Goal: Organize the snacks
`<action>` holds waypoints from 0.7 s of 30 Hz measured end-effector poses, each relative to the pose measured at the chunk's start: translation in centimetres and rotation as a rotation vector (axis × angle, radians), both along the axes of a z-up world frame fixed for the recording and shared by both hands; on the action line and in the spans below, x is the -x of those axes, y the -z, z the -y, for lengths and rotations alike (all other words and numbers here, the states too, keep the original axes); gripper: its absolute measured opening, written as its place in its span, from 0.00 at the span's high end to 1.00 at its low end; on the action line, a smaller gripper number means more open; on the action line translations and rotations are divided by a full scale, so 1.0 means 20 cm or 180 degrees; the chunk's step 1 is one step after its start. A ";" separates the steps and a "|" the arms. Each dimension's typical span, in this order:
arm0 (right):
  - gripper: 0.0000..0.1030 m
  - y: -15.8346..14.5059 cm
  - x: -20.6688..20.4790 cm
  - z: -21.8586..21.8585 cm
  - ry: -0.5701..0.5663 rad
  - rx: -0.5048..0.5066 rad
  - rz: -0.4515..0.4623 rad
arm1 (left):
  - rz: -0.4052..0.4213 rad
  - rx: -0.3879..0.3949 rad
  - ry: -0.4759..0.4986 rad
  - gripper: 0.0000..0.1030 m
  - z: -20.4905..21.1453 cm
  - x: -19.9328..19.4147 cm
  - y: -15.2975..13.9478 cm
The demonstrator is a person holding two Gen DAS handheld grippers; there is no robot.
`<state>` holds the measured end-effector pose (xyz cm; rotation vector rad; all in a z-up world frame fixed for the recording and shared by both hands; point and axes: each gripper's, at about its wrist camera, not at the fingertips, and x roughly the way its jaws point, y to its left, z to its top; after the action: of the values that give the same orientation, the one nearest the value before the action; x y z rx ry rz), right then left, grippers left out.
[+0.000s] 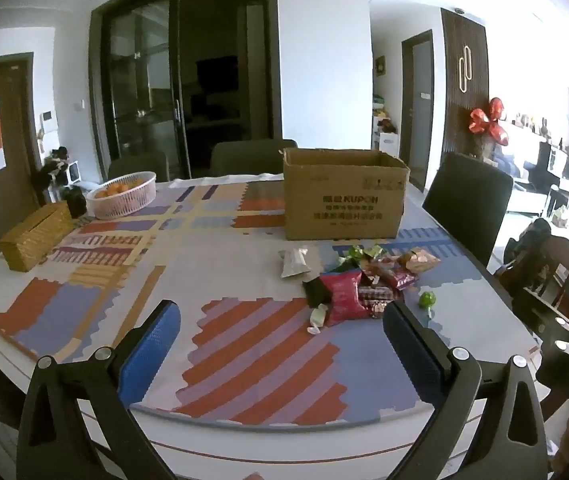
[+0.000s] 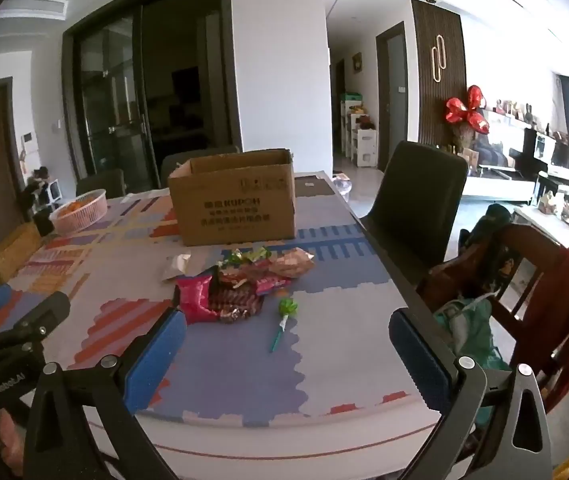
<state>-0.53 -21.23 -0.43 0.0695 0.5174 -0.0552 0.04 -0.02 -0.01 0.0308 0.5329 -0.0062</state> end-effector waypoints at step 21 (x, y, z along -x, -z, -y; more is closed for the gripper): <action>0.00 -0.01 0.02 -0.01 0.0043 0.0085 -0.0023 | 0.0067 0.0055 0.0046 0.00 -0.01 0.03 -0.03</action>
<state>-0.95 -21.00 -0.30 0.0467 0.5233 -0.0756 -0.65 0.14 0.59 0.0180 0.5116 -0.0245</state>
